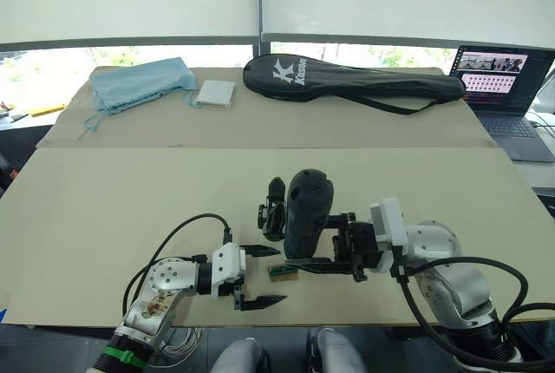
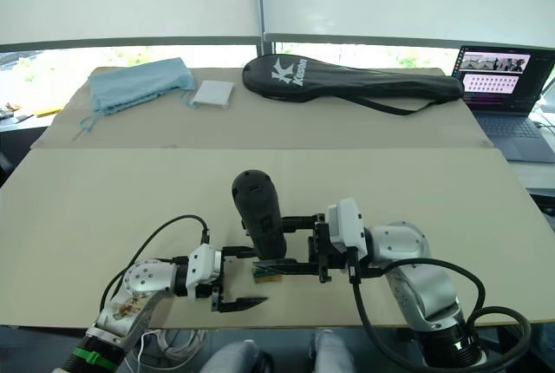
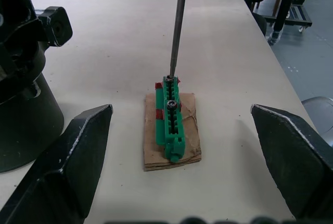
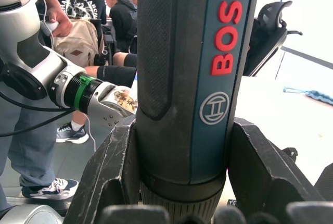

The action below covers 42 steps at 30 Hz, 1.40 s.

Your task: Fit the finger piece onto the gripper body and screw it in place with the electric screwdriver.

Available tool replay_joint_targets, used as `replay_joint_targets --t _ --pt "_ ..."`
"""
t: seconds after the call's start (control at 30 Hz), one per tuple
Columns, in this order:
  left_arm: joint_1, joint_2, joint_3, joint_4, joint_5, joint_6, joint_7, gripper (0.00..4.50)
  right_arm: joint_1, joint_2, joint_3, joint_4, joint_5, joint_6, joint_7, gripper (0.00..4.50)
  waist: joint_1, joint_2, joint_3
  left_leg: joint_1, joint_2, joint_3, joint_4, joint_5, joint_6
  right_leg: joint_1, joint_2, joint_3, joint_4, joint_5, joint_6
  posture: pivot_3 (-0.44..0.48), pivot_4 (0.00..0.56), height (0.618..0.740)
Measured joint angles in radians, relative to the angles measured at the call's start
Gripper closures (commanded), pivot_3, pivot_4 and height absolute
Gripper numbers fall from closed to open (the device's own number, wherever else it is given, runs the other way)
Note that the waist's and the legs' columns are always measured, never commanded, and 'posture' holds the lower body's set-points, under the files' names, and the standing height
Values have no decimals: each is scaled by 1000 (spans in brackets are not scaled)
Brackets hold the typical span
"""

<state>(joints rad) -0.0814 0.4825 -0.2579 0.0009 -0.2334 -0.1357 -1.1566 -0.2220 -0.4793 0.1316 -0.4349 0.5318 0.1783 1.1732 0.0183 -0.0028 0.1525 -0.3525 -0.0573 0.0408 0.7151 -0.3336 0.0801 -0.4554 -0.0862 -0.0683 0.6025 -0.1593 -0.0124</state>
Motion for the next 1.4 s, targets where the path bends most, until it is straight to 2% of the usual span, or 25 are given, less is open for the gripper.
replay_joint_targets --t 1.4 --pt "-3 -5 -1 0 0 12 9 0 -1 -20 14 14 41 4 -16 2576 2 1 -2 0 0 0 0 -1 1 0 0 0 0 0 0 0 150 740"
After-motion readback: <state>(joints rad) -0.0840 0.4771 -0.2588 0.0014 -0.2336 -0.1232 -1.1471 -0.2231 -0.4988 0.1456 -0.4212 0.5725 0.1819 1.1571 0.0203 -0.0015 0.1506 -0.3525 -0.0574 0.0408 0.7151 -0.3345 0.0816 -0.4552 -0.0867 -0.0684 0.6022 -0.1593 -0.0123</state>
